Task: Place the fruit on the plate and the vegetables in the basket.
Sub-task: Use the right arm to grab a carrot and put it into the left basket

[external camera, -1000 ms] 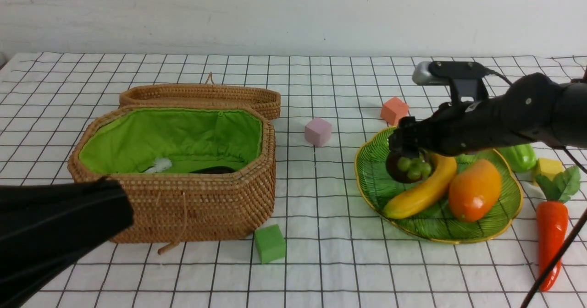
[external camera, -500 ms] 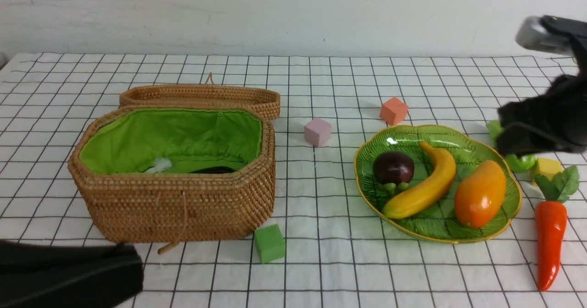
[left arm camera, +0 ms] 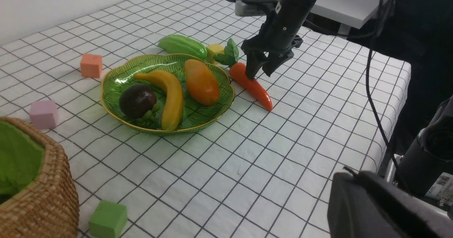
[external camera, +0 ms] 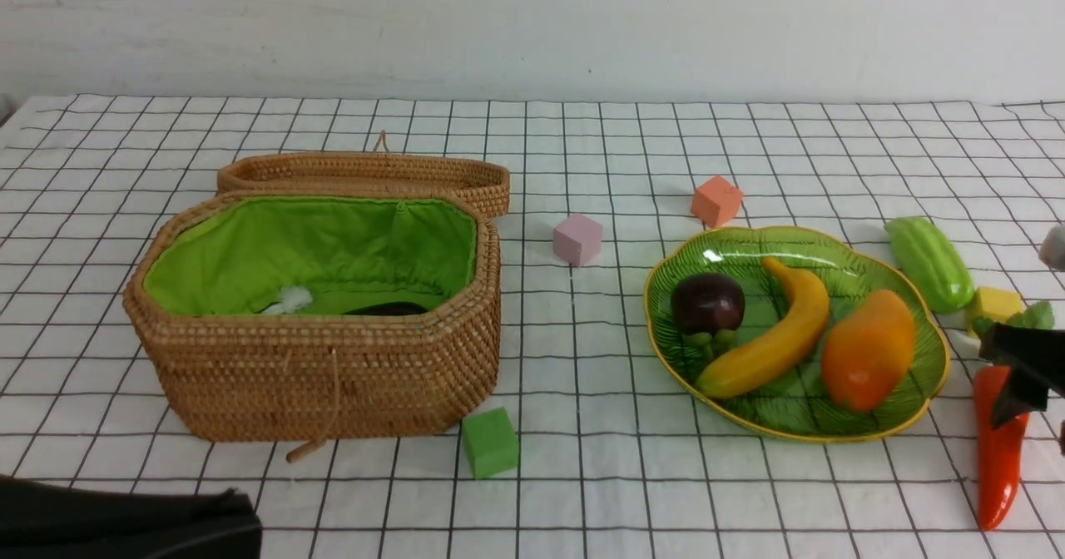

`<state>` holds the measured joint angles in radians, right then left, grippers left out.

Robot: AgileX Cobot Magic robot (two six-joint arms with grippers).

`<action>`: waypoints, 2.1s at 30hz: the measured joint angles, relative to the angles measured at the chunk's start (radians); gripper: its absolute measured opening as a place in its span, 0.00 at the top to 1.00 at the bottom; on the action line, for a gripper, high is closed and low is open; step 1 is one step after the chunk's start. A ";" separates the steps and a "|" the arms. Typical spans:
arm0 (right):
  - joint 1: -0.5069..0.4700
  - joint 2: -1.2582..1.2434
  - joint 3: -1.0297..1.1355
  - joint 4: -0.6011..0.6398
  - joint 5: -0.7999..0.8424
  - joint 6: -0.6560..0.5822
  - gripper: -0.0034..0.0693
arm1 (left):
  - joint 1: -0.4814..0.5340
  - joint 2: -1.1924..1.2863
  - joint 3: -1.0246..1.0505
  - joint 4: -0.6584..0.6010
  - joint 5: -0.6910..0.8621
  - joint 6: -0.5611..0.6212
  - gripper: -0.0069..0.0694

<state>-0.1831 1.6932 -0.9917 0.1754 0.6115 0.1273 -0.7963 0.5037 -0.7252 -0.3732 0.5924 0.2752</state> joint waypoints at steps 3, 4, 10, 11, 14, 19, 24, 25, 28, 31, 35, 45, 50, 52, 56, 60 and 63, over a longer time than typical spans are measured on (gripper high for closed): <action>0.000 0.036 0.000 0.007 -0.024 0.001 0.31 | 0.000 0.000 0.000 0.000 0.012 0.000 0.93; 0.000 0.058 0.000 0.011 -0.032 0.001 0.32 | 0.000 0.000 0.000 0.000 0.019 0.000 0.93; 0.000 0.098 -0.007 0.010 -0.039 0.001 0.43 | 0.000 0.000 0.000 0.000 0.021 0.000 0.92; 0.000 0.098 -0.007 0.010 -0.039 0.001 0.44 | 0.000 0.000 0.000 0.000 0.021 0.000 0.92; 0.000 0.099 -0.007 0.001 -0.039 0.001 0.51 | 0.000 0.000 0.000 0.000 0.020 0.000 0.92; 0.000 0.099 -0.010 0.000 -0.026 -0.006 0.51 | 0.000 0.000 0.000 0.000 0.024 0.000 0.92; 0.000 0.076 -0.009 0.007 0.026 -0.035 0.51 | 0.000 0.000 0.000 0.000 0.028 0.000 0.92; 0.000 0.042 -0.003 0.009 0.063 -0.037 0.51 | 0.000 0.000 0.000 0.000 0.028 0.000 0.92; 0.000 -0.043 0.000 0.011 0.100 -0.037 0.51 | 0.000 0.000 0.000 0.000 0.025 0.000 0.92; 0.000 -0.172 0.000 0.011 0.134 -0.040 0.51 | 0.000 0.000 0.000 0.000 0.015 0.001 0.92; 0.000 -0.294 -0.004 0.016 0.184 -0.042 0.51 | 0.000 0.000 0.000 0.003 0.009 0.001 0.92; 0.000 -0.375 -0.109 0.056 0.322 -0.062 0.51 | 0.000 0.000 0.000 0.004 0.008 0.003 0.92; 0.000 -0.375 -0.135 0.189 0.369 -0.163 0.51 | 0.000 0.000 0.000 0.004 0.007 0.003 0.92; 0.000 -0.375 -0.147 0.239 0.384 -0.199 0.51 | 0.000 0.000 0.000 0.008 0.007 0.003 0.92; 0.046 -0.375 -0.195 0.300 0.399 -0.251 0.51 | 0.000 0.000 0.000 0.046 0.004 -0.019 0.92; 0.184 -0.363 -0.283 0.320 0.397 -0.288 0.51 | 0.000 0.000 0.000 0.167 -0.019 -0.157 0.92; 0.355 -0.305 -0.407 0.324 0.375 -0.334 0.51 | 0.000 0.000 0.000 0.392 -0.024 -0.377 0.92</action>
<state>0.1715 1.3883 -1.3989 0.4994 0.9869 -0.2070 -0.7963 0.5037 -0.7252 0.0185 0.5679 -0.1015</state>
